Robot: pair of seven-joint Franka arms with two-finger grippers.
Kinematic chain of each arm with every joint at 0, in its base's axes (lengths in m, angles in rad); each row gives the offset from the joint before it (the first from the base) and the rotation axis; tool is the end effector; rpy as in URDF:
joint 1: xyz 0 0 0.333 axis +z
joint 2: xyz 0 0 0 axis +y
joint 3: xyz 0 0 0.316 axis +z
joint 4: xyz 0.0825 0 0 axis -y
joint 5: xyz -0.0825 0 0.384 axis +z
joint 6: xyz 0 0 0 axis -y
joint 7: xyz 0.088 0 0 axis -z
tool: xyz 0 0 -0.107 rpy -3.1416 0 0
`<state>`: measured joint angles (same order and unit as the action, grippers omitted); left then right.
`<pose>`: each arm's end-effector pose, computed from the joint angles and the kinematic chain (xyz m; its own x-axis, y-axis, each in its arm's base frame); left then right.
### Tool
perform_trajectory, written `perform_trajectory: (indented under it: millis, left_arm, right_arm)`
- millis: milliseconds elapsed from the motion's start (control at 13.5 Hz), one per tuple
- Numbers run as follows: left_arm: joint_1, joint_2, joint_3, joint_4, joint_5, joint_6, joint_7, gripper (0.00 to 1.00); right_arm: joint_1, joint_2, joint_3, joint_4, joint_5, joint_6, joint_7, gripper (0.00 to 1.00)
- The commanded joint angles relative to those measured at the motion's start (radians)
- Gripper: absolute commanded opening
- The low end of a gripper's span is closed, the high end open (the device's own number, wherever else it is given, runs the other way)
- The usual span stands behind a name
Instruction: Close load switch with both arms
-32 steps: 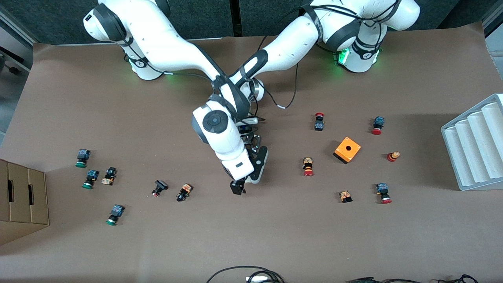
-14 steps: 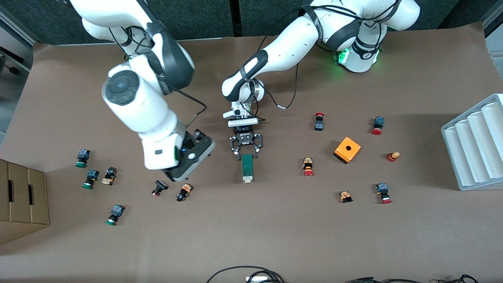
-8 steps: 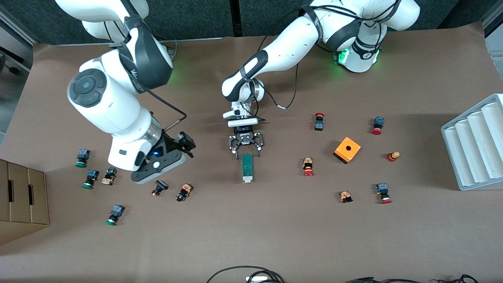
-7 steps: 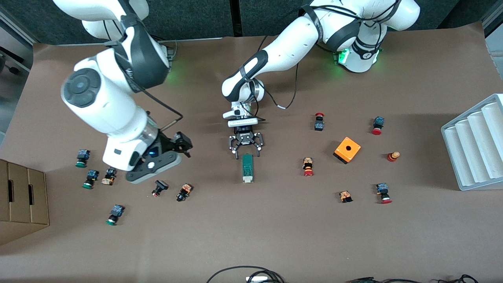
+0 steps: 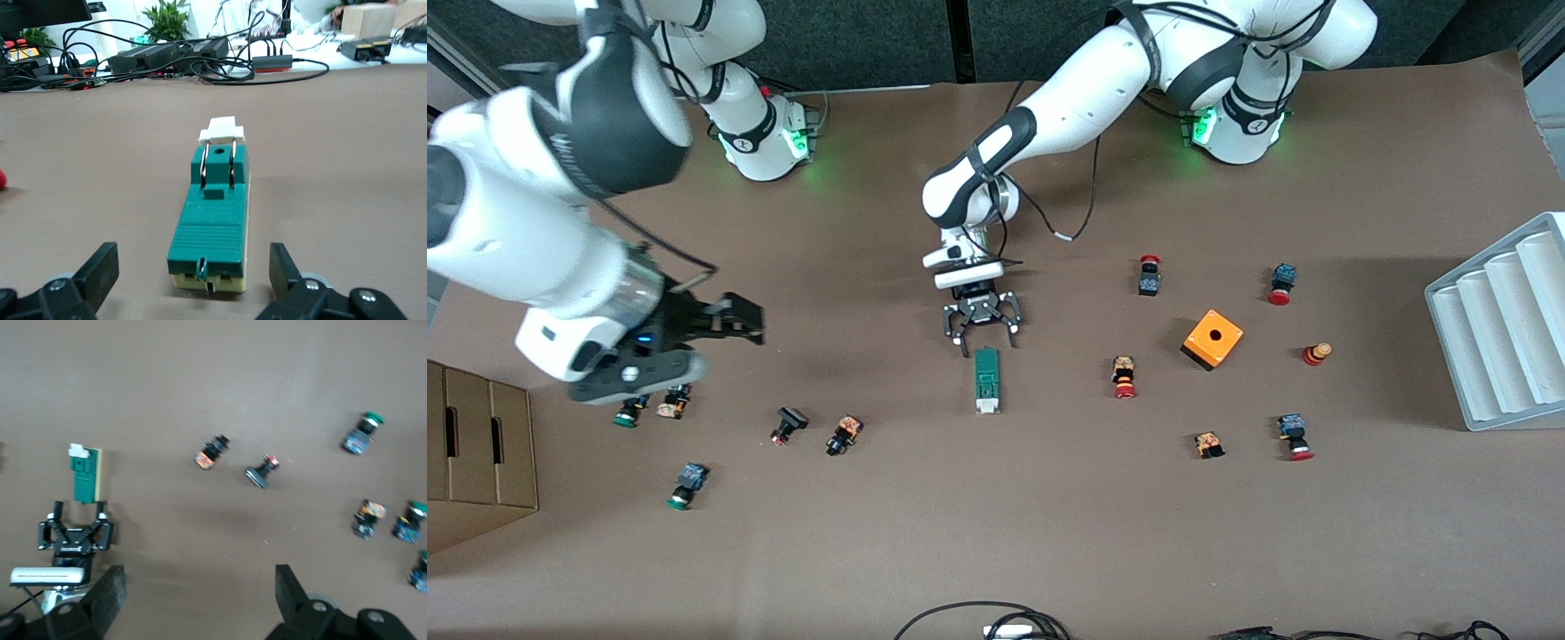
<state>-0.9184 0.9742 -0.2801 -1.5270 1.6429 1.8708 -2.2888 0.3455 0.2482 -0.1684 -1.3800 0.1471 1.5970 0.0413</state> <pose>0.3415 -0.5898 0.0954 0.4184 -0.0254 0.9079 0.1806 -0.9773 -0.1106 0.6146 0.1388 0.5721 0.9902 0.1356 -0.0323 0.1316 -0.9858 -0.1043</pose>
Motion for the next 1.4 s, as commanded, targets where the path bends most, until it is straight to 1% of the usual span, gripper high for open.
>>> perform_trajectory:
  millis: [0, 74, 221, 443, 664, 812, 886, 960, 1255, 1329]
  left_arm:
    - [0.001, -0.048, -0.004, -0.009, -0.063, -0.004, 0.08, 0.99]
    - [0.004, -0.057, -0.005, -0.009, -0.066, -0.001, 0.093, 0.99]
    - [0.007, -0.08, -0.005, -0.01, -0.112, 0.001, 0.168, 0.99]
    - [0.01, -0.117, -0.004, -0.01, -0.185, 0.002, 0.323, 0.99]
    - [0.029, -0.162, -0.005, -0.009, -0.273, 0.017, 0.489, 0.99]
    - [0.047, -0.198, -0.004, -0.007, -0.345, 0.054, 0.61, 0.99]
    - [0.062, -0.221, -0.005, -0.005, -0.382, 0.079, 0.674, 0.99]
    - [0.076, -0.239, -0.005, -0.005, -0.423, 0.096, 0.748, 0.99]
    - [0.118, -0.304, -0.004, 0.011, -0.59, 0.108, 1.047, 0.99]
    - [0.131, -0.311, -0.004, 0.027, -0.638, 0.108, 1.13, 1.0]
  right_arm:
    - [-0.045, -0.029, 0.013, -0.027, 0.02, -0.029, 0.011, 1.0]
    - [-0.046, -0.038, 0.012, -0.031, 0.012, -0.035, 0.015, 1.0]
    - [-0.049, -0.04, 0.006, -0.025, 0.008, -0.1, 0.023, 1.0]
    - [-0.065, -0.05, -0.023, -0.024, 0.006, -0.107, 0.022, 1.0]
    - [-0.066, -0.053, -0.062, -0.021, -0.052, -0.118, 0.012, 1.0]
    - [-0.066, -0.053, -0.136, -0.019, -0.064, -0.117, 0.011, 1.0]
    - [-0.068, -0.053, -0.182, -0.021, -0.061, -0.117, 0.009, 1.0]
    - [-0.071, -0.052, -0.212, -0.022, -0.041, -0.118, -0.001, 1.0]
    - [-0.114, -0.049, -0.217, -0.022, -0.031, -0.137, -0.102, 1.0]
    - [-0.112, -0.047, -0.217, -0.022, -0.043, -0.135, -0.113, 1.0]
